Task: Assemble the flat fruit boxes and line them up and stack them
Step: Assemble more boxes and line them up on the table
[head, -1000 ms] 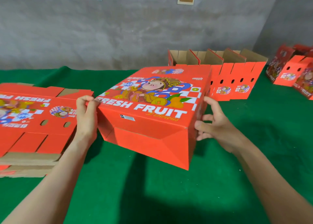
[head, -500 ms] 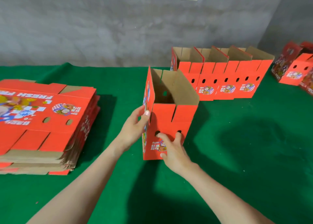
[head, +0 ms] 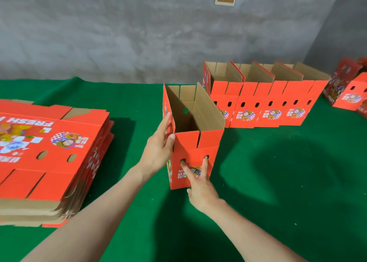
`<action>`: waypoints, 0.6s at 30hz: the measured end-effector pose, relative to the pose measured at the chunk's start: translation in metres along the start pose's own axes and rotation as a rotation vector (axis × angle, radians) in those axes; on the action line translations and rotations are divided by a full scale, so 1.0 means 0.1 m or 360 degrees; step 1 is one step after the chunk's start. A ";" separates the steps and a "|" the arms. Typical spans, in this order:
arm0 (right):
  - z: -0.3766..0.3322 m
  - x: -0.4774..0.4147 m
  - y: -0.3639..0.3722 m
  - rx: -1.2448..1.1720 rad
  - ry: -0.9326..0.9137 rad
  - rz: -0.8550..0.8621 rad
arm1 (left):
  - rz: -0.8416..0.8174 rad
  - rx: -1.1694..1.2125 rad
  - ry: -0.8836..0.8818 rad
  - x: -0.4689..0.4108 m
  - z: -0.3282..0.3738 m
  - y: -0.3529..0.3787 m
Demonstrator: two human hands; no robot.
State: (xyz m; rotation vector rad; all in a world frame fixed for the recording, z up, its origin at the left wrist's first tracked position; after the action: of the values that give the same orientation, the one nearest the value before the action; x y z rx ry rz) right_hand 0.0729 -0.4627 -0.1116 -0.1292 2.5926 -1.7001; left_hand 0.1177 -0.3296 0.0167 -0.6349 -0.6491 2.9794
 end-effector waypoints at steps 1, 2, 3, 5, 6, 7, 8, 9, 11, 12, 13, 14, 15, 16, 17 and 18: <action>0.01 -0.08 -0.01 0.0022 0.0011 -0.0021 | 0.0004 0.0064 -0.0106 -0.02 -0.13 0.01; 0.01 -0.17 -0.03 0.0045 0.0023 -0.0045 | 0.0003 0.0046 -0.0225 -0.03 -0.30 0.04; 0.02 -0.26 -0.04 0.0071 0.0039 -0.0072 | -0.0027 -0.0076 -0.0345 -0.02 -0.52 0.08; 0.04 -0.43 -0.06 0.0137 0.0081 -0.0123 | -0.0259 -0.0477 -0.0570 0.05 -1.02 0.25; 0.05 -0.52 -0.07 0.0166 0.0098 -0.0143 | -0.0440 -0.0680 -0.0684 0.11 -1.27 0.34; 0.07 -0.61 -0.08 0.0191 0.0107 -0.0159 | -0.0612 -0.0878 -0.0791 0.16 -1.50 0.39; 0.08 -0.71 -0.08 0.0212 0.0111 -0.0172 | -0.0737 -0.1056 -0.0884 0.18 -1.70 0.42; 0.10 -0.81 -0.08 0.0229 0.0114 -0.0183 | -0.0820 -0.1196 -0.0971 0.19 -1.87 0.42; 0.13 -1.03 -0.10 0.0241 0.0116 -0.0190 | -0.0940 -0.1403 -0.1101 0.16 -2.10 0.42; 0.15 -1.15 -0.11 0.0242 0.0119 -0.0190 | -0.1003 -0.1506 -0.1130 0.13 -2.18 0.44; 0.17 -1.29 -0.12 0.0242 0.0124 -0.0189 | -0.1059 -0.1611 -0.1122 0.08 -2.23 0.49; 0.20 -1.44 -0.13 0.0236 0.0130 -0.0183 | -0.1109 -0.1705 -0.1078 0.04 -2.27 0.54; 0.24 -1.60 -0.15 0.0224 0.0133 -0.0171 | -0.1152 -0.1772 -0.1020 -0.01 -2.29 0.60; 0.27 -1.76 -0.17 0.0211 0.0136 -0.0154 | -0.1181 -0.1814 -0.0969 -0.06 -2.31 0.65; 0.31 -1.93 -0.19 0.0202 0.0143 -0.0139 | -0.1185 -0.1825 -0.0944 -0.10 -2.32 0.68; 0.35 -2.09 -0.22 0.0199 0.0151 -0.0121 | -0.1183 -0.1819 -0.0941 -0.14 -2.33 0.69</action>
State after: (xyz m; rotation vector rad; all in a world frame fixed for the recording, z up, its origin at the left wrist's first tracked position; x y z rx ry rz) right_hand 0.2847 -0.4841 -0.1085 -0.1478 2.5681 -1.9350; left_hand 0.2264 -0.3021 -0.1994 0.4848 -2.0546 1.8345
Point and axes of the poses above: each hand's wrist, its own x-axis away from the middle knuckle, its own y-axis out of the palm, z = x × y, the point moved 8 cm from there along -x, towards the middle knuckle, and after that the axes turned 2 degrees about z, right-handed, at the moved point
